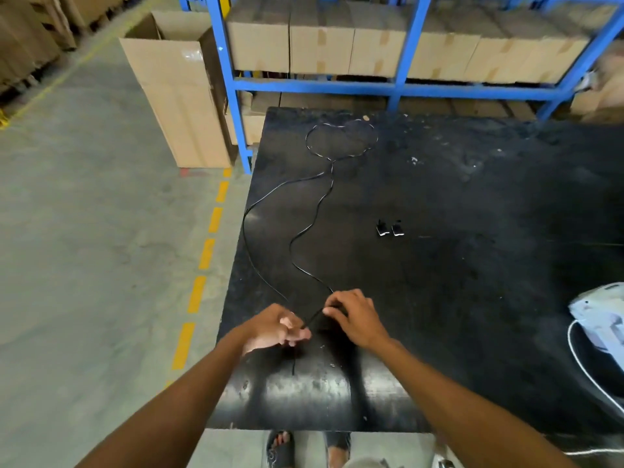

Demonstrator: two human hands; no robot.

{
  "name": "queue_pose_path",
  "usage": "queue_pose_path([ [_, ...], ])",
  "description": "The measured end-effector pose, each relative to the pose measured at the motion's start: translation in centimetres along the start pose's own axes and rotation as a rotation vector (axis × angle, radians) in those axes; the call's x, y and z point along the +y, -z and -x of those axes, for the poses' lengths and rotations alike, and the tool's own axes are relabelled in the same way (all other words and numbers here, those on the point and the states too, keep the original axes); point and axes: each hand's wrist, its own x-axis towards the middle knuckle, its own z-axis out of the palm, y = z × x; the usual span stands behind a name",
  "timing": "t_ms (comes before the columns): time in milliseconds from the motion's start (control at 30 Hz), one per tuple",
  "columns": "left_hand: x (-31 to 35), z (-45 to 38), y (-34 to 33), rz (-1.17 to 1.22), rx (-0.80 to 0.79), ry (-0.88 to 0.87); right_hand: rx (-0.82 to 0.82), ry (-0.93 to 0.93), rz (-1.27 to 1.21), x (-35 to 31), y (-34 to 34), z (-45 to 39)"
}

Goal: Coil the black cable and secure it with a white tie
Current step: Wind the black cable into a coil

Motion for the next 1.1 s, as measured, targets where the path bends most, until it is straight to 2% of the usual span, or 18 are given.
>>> queue_pose_path([
  [100,4.5,1.1,3.2,0.436,0.021,-0.139,0.105,-0.049,-0.329,-2.2,2.5,-2.5],
  [200,9.1,2.4,6.0,0.720,0.064,-0.315,0.126,-0.047,-0.532,-4.9,4.9,-4.1],
  [333,13.8,3.8,9.5,0.910,0.211,-0.520,-0.007,0.022,-0.640,-9.5,6.7,-4.6],
  [467,16.2,4.5,12.4,1.079,0.283,-0.732,-0.051,0.091,-0.650,-12.2,6.4,-4.7],
  [533,17.1,4.9,13.3,1.062,0.367,-0.818,-0.090,0.139,-0.589,-13.3,6.2,-4.6],
  [600,17.4,5.2,13.7,0.937,0.511,-0.848,-0.126,0.194,-0.547,-14.6,6.3,-4.1],
  [667,17.0,5.4,14.0,0.644,0.700,-0.806,-0.135,0.253,-0.532,-16.3,7.2,-3.2],
  [733,16.1,5.3,14.3,0.354,0.772,-0.748,-0.100,0.319,-0.535,-17.6,8.4,-2.7],
  [867,14.4,6.1,14.5,0.142,0.606,-0.598,0.123,0.432,-0.567,-19.1,11.4,-3.2],
  [967,13.7,7.5,14.4,0.009,0.478,-0.601,0.223,0.459,-0.560,-20.2,13.8,-4.3],
  [1033,13.8,8.6,14.3,0.106,0.381,-0.618,0.256,0.490,-0.528,-21.2,15.3,-4.9],
  [1100,14.1,9.5,14.1,0.317,0.273,-0.625,0.299,0.494,-0.530,-22.0,16.2,-5.7],
])
